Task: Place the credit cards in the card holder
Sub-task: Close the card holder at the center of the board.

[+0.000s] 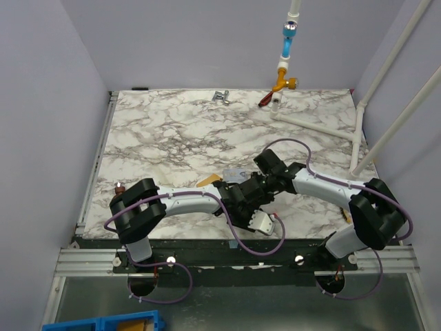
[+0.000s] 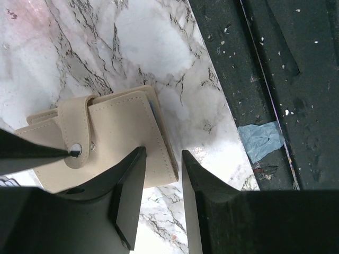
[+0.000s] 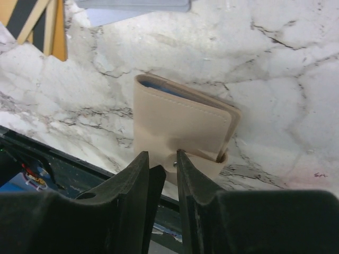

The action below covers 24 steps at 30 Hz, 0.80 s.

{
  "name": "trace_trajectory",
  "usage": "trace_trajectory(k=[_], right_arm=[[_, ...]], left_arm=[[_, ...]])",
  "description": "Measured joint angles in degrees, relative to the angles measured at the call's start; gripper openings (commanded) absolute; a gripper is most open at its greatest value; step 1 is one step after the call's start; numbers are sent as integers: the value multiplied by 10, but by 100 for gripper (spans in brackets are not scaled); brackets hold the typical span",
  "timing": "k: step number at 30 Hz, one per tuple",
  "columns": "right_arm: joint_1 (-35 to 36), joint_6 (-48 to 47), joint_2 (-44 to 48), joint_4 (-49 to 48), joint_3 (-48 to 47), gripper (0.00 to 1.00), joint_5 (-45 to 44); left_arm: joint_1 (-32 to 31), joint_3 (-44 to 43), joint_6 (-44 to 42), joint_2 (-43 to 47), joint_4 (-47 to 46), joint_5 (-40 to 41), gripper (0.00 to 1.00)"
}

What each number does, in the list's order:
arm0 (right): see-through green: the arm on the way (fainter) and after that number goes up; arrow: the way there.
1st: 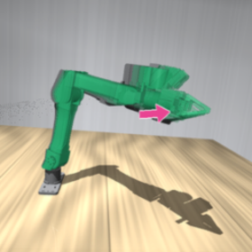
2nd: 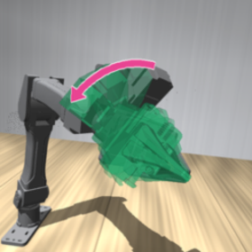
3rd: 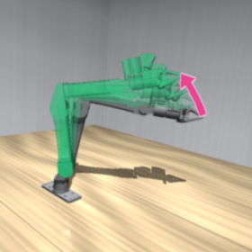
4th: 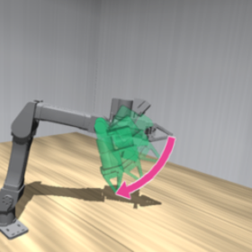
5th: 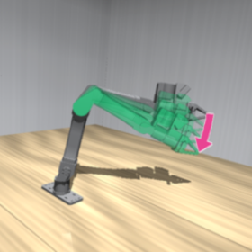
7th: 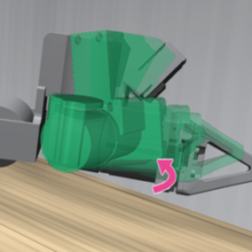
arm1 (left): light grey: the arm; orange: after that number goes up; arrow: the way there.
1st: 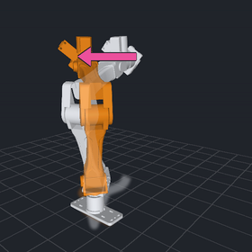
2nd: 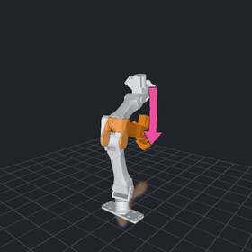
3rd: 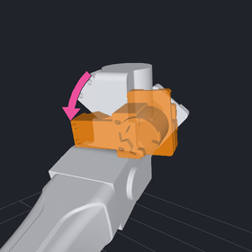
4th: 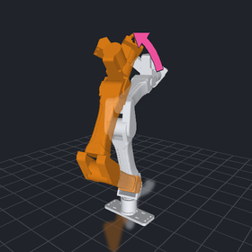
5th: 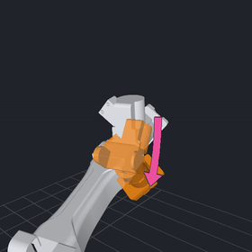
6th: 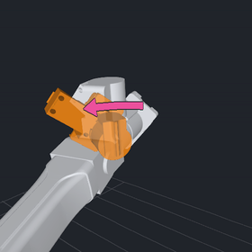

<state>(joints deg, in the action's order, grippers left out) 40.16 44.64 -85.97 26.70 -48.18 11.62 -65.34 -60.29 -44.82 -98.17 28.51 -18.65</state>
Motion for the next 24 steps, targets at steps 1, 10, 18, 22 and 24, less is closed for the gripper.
trace_trajectory(k=[1, 10, 18, 22, 24], right_arm=[[1, -2, 0, 2, -5, 31, 0], [13, -16, -5, 24, -26, 31, -5], [25, -28, -20, 60, -46, 31, -22], [33, -31, -26, 71, -56, 31, -30], [37, -32, -30, 78, -61, 29, -34]], left_arm=[[0, 0, 0, 0, 0, 0, 34], [7, 0, 0, 0, -1, 0, 32], [16, 8, 1, 7, -2, -1, 30], [17, 20, 4, 17, -8, 0, 30], [18, 24, 5, 21, -12, 0, 30]])
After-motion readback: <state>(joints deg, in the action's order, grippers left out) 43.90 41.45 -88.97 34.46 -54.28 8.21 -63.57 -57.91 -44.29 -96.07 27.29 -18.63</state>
